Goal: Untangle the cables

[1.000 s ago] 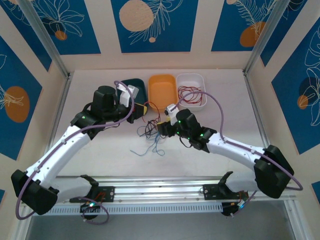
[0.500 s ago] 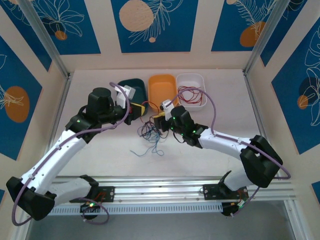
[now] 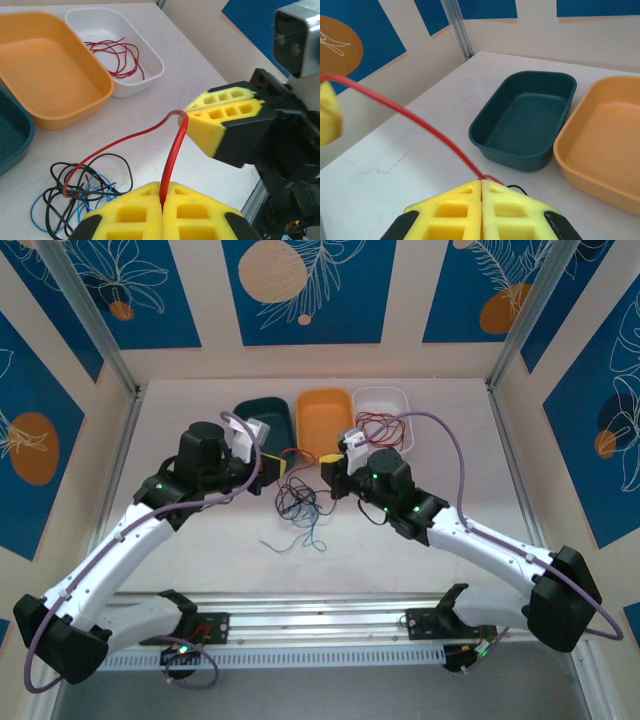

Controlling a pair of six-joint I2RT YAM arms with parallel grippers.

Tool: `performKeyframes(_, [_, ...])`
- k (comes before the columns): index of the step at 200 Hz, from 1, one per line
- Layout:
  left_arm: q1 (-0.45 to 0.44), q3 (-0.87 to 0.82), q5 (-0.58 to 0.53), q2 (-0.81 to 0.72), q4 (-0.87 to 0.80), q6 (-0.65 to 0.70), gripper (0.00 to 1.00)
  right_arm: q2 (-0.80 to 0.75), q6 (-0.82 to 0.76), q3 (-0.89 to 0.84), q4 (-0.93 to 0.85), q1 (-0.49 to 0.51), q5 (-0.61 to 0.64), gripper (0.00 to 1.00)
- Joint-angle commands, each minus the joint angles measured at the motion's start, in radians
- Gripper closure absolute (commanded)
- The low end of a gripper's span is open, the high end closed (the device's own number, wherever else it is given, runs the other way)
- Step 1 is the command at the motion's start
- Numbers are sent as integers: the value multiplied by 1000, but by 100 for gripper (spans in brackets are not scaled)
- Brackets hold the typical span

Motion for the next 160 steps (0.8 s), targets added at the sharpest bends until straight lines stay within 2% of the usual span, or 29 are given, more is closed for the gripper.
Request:
performKeyframes(1, [7,2,14,10,44,3,100,-24,0,38,-91,-5,-53,83])
performKeyframes(30, [10,50,46,22,55,9,100,-32,-30,8,-101,-5,-58,66])
performKeyframes(60, [9,90,60,21,55,17,100,-21,-23,-57,16,-5,-13,44])
performKeyframes(105, [9,155,65,12,46,35,100,62,-21,-4,95,-2,3,30])
performKeyframes(160, [9,211,87,9,52,43,100,134,-6,82,168,-7,31,26])
